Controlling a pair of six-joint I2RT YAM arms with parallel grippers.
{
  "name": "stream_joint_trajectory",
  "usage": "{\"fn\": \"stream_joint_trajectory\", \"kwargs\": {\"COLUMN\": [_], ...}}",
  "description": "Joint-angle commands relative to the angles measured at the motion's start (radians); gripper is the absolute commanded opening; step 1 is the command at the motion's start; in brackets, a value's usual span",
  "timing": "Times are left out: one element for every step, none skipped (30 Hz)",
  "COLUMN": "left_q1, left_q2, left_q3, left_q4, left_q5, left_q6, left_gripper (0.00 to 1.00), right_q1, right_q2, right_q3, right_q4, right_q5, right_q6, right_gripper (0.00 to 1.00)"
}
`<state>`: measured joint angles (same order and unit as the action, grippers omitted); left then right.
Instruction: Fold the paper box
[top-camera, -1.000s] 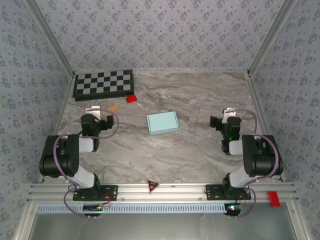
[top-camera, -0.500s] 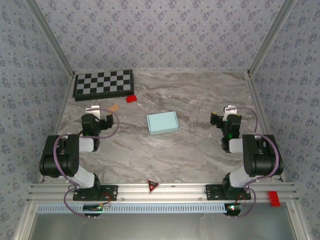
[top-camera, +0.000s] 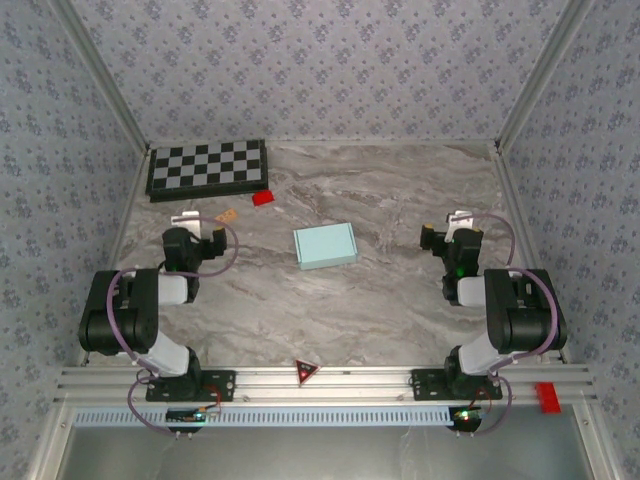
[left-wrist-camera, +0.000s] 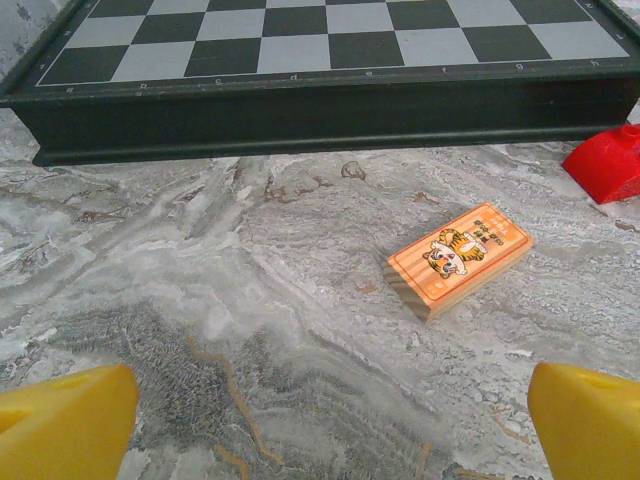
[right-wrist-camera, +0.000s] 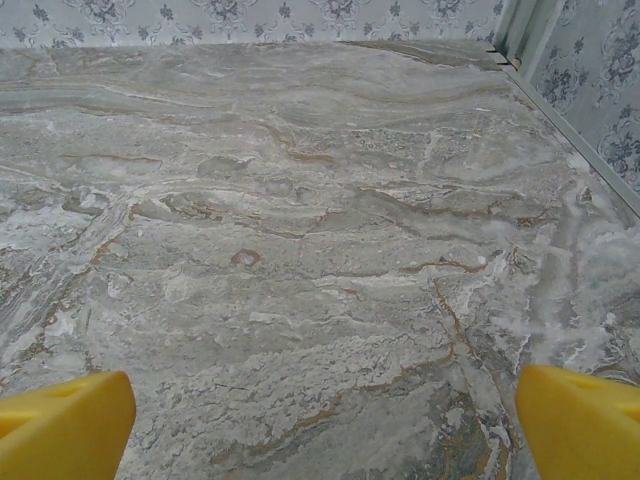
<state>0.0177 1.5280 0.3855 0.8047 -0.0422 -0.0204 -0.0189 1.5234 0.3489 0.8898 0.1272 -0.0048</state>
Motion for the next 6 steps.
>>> {"fn": "stream_joint_trajectory", "kwargs": {"left_q1": [-0.001,-0.002,-0.001,-0.001,-0.001,-0.001], "left_q2": [0.008,0.008,0.007,0.006,0.007,0.008], "left_q3": [0.031,0.03,0.031,0.031,0.03,0.03], "left_q4": [0.002,0.002,0.002,0.002,0.002,0.002], "left_q5": [-0.004,-0.002,-0.004,-0.003,-0.004,-0.003], "left_q6": [-0.009,-0.01,-0.008,-0.008,-0.008,-0.007], "left_gripper": [1.0,1.0,1.0,1.0,1.0,1.0], "right_q1": [0.004,0.005,0.004,0.004,0.004,0.004], "right_q2": [0.01,0.009,0.009,0.009,0.009,0.009], "right_q3": [0.019,0.02,0.02,0.02,0.02,0.02], "right_q4": [-0.013,-0.013,-0.013,-0.014,-0.013,-0.012], "right_q5": [0.017,0.017,0.017,0.017,0.017,0.017], "right_q6": [0.0,0.0,0.0,0.0,0.0,0.0], "right_gripper": [1.0,1.0,0.99,1.0,1.0,0.99]}}
